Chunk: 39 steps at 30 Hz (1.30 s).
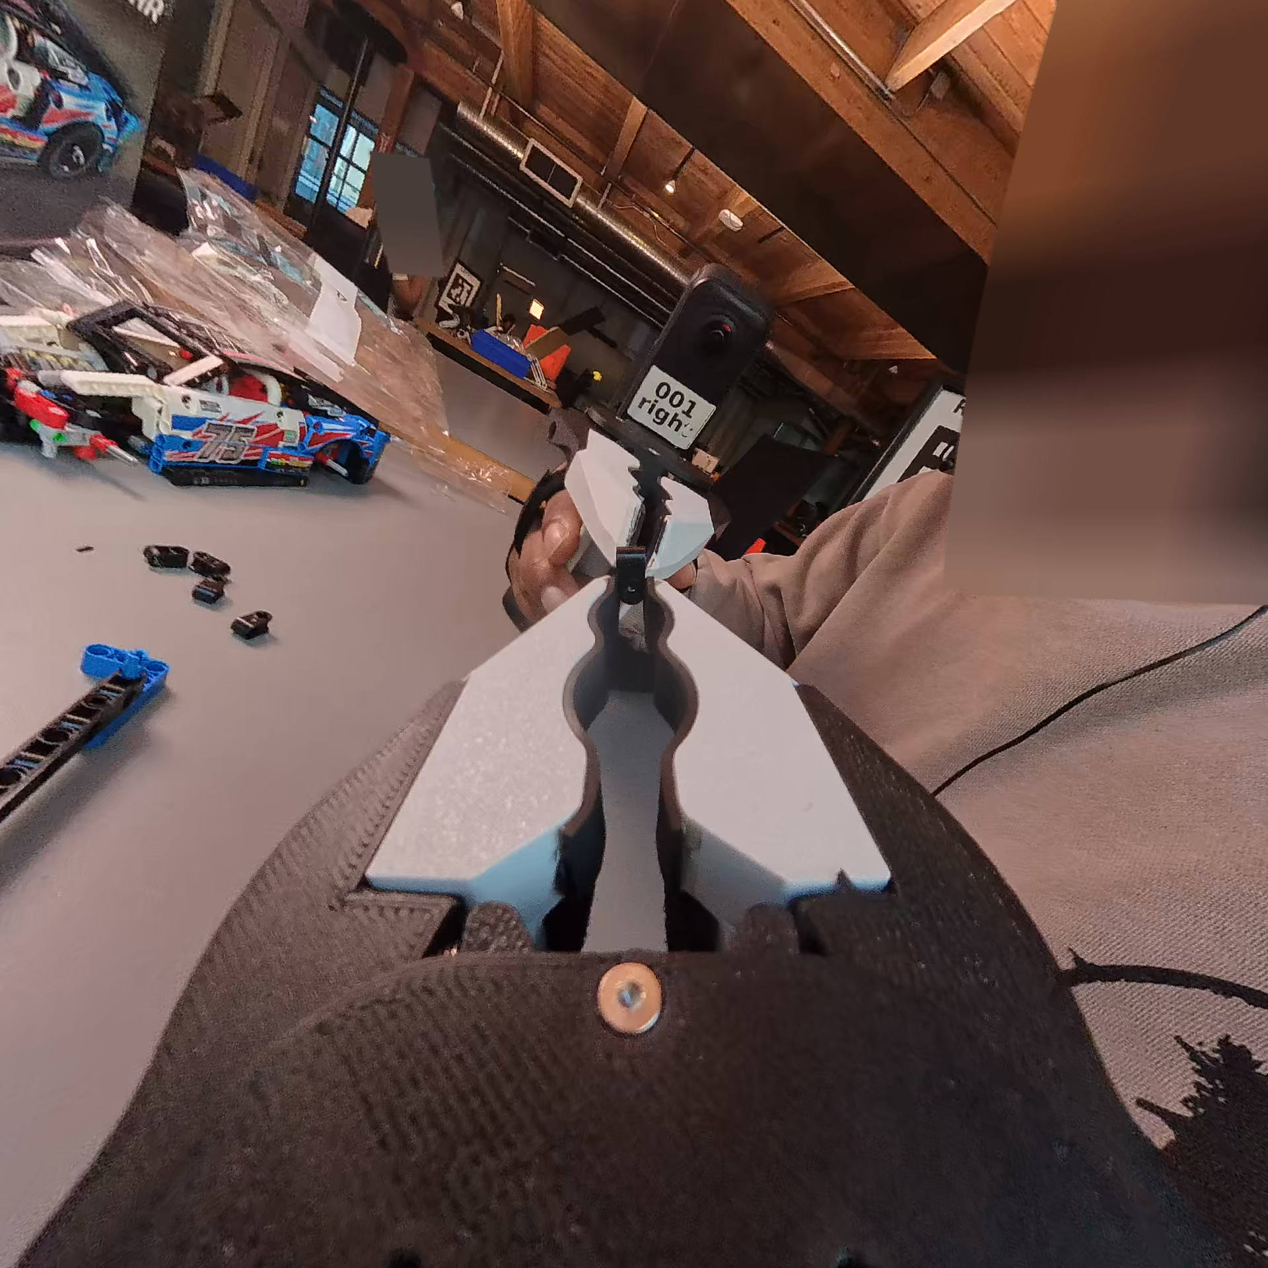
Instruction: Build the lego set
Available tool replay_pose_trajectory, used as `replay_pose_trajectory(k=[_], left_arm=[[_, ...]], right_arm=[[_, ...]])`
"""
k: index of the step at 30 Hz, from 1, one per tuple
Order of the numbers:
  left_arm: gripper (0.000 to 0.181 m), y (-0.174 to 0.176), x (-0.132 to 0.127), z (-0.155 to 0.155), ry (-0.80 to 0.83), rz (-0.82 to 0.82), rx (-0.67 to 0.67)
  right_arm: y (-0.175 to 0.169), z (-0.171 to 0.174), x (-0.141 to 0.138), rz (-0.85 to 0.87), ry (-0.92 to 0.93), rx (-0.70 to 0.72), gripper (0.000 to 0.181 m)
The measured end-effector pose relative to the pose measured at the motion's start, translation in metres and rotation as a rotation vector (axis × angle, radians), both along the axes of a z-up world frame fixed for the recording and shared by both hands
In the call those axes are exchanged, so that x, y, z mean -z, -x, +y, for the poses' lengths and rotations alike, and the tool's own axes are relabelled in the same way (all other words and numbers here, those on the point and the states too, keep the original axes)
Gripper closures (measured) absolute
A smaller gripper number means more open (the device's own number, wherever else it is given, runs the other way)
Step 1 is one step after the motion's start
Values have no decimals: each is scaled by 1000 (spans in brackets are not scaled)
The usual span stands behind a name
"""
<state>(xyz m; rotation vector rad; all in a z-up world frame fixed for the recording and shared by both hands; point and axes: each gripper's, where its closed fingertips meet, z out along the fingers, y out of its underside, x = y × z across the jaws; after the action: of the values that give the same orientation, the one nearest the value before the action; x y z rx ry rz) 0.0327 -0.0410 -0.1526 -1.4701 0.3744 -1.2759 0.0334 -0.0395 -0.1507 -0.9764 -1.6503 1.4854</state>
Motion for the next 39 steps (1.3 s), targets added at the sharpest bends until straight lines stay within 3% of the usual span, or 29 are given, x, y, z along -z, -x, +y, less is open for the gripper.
replay_pose_trajectory(k=[8,26,39], left_arm=[[176,-4,10,0,123,-37,58],[177,-2,8,1,90,12,0],[176,-20,-6,-16,-227,462,-104]], right_arm=[[-1,-1,10,-4,-141,14,179],[3,0,8,16,-8,18,179],[-12,-20,-6,120,142,-164,180]])
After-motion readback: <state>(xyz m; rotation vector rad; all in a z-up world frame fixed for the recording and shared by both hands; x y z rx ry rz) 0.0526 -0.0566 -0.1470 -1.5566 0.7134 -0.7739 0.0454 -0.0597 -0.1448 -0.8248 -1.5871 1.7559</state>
